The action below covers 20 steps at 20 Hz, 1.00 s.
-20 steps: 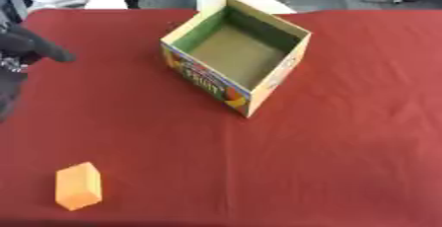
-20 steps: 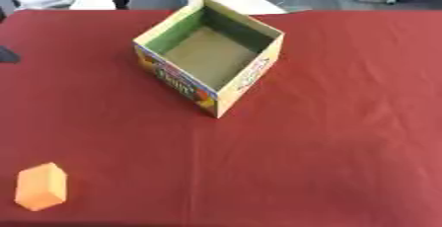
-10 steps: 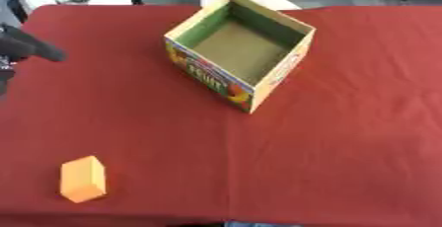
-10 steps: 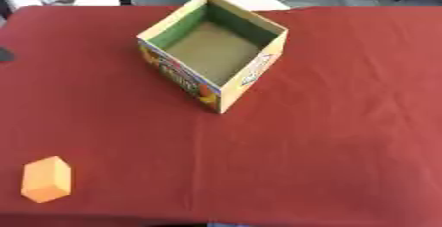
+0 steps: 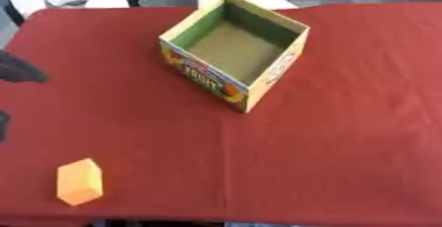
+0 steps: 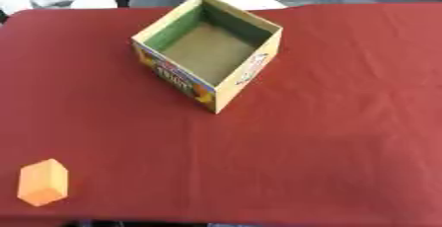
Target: Pick up objects on the table and place them in the box.
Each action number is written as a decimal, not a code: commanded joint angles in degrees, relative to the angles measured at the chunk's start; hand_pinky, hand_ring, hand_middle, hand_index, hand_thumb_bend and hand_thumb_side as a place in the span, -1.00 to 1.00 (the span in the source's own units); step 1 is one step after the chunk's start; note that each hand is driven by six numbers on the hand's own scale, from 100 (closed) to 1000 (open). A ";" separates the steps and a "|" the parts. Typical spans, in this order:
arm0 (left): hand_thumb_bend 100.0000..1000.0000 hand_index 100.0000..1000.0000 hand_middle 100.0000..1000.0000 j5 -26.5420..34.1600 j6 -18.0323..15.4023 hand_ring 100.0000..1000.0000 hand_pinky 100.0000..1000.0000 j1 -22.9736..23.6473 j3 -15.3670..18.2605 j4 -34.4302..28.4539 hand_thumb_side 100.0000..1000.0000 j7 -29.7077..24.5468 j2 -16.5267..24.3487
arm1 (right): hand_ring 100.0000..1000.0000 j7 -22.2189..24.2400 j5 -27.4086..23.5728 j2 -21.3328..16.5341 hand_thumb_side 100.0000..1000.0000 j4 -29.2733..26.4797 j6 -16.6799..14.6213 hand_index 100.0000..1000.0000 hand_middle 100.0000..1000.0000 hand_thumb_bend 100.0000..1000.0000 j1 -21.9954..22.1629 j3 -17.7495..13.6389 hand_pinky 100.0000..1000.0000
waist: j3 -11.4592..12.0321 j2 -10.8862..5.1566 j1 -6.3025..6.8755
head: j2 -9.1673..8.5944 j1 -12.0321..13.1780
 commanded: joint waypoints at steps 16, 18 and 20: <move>-1.00 0.77 0.49 -15.13 5.53 0.60 0.63 -0.24 -1.15 -0.83 -0.54 1.06 12.29 | 0.42 -0.22 0.96 -2.65 0.55 -0.85 0.28 0.35 -0.07 -1.00 0.86 -0.30 0.17 | 0.89 -1.74 0.72 | 0.82 -2.61; -1.00 0.78 0.50 -16.85 5.53 0.61 0.65 -0.61 -1.96 -0.83 -0.47 1.17 12.47 | 0.42 -0.20 0.92 -2.65 0.55 -0.85 0.28 0.35 -0.07 -1.00 0.85 -0.29 0.17 | 0.83 -1.79 0.73 | 0.76 -2.50; -1.00 0.77 0.51 -18.58 5.59 0.64 0.67 -0.78 -2.71 -0.83 -0.28 1.62 12.50 | 0.42 -0.17 0.87 -2.67 0.55 -0.85 0.28 0.35 -0.07 -1.00 0.82 -0.27 0.17 | 0.75 -1.81 0.73 | 0.70 -2.38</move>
